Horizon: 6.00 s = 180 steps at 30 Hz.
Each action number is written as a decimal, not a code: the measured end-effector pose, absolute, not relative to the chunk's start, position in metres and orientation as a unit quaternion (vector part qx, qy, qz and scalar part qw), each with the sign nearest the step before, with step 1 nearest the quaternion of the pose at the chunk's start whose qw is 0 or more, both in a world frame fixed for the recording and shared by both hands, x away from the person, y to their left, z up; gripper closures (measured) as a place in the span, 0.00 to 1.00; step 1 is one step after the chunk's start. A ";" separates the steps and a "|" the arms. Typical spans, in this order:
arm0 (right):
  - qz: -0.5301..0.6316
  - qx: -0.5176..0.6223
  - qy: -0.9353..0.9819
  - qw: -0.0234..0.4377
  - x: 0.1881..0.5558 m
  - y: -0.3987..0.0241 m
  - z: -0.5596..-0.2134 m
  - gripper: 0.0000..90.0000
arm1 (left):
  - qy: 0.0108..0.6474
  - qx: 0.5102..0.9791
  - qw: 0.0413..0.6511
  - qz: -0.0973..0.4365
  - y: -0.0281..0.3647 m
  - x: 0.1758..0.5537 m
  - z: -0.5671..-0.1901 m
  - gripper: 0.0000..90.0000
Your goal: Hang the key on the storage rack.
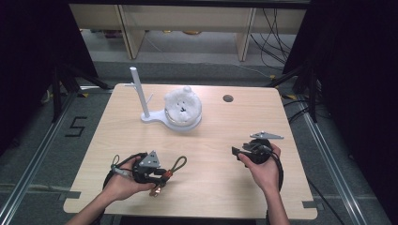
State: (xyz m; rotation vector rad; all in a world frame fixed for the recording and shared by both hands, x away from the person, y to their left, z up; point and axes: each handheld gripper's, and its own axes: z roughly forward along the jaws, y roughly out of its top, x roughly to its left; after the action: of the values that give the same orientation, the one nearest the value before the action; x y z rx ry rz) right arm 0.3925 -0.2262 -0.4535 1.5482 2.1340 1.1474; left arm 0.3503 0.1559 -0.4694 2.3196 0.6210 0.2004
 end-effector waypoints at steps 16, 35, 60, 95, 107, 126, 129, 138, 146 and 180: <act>0.405 0.520 0.739 0.140 0.394 -0.228 -0.455 0.49 | 0.284 0.844 0.440 0.121 0.180 0.347 -0.464 0.75; 0.420 0.538 0.715 0.151 0.391 -0.228 -0.454 0.46 | 0.320 0.776 0.516 0.171 0.199 0.343 -0.458 0.75; 0.418 0.526 0.723 0.161 0.392 -0.229 -0.456 0.46 | 0.349 0.710 0.571 0.218 0.222 0.346 -0.442 0.75; 0.419 0.526 0.721 0.164 0.391 -0.230 -0.456 0.46 | 0.377 0.669 0.579 0.276 0.244 0.367 -0.431 0.75; 0.413 0.539 0.717 0.158 0.389 -0.228 -0.455 0.46 | 0.391 0.665 0.571 0.281 0.254 0.379 -0.433 0.75; 0.411 0.529 0.723 0.172 0.391 -0.230 -0.458 0.46 | 0.401 0.658 0.566 0.293 0.260 0.400 -0.428 0.75; 0.412 0.529 0.722 0.172 0.392 -0.230 -0.458 0.46 | 0.403 0.657 0.564 0.296 0.262 0.402 -0.428 0.75; 0.418 0.530 0.720 0.159 0.392 -0.228 -0.459 0.45 | 0.408 0.655 0.562 0.299 0.264 0.409 -0.427 0.75; 0.413 0.528 0.723 0.165 0.393 -0.229 -0.460 0.45 | 0.414 0.651 0.559 0.304 0.269 0.417 -0.425 0.75; 0.412 0.531 0.723 0.161 0.392 -0.228 -0.463 0.45 | 0.434 0.641 0.553 0.309 0.278 0.445 -0.422 0.75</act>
State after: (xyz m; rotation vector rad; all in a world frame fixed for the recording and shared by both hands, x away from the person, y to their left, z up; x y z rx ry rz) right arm 0.3925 -0.2281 -0.4626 1.5169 2.0644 1.1759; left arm 0.4453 0.2780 -0.4217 1.5144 1.0258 0.7299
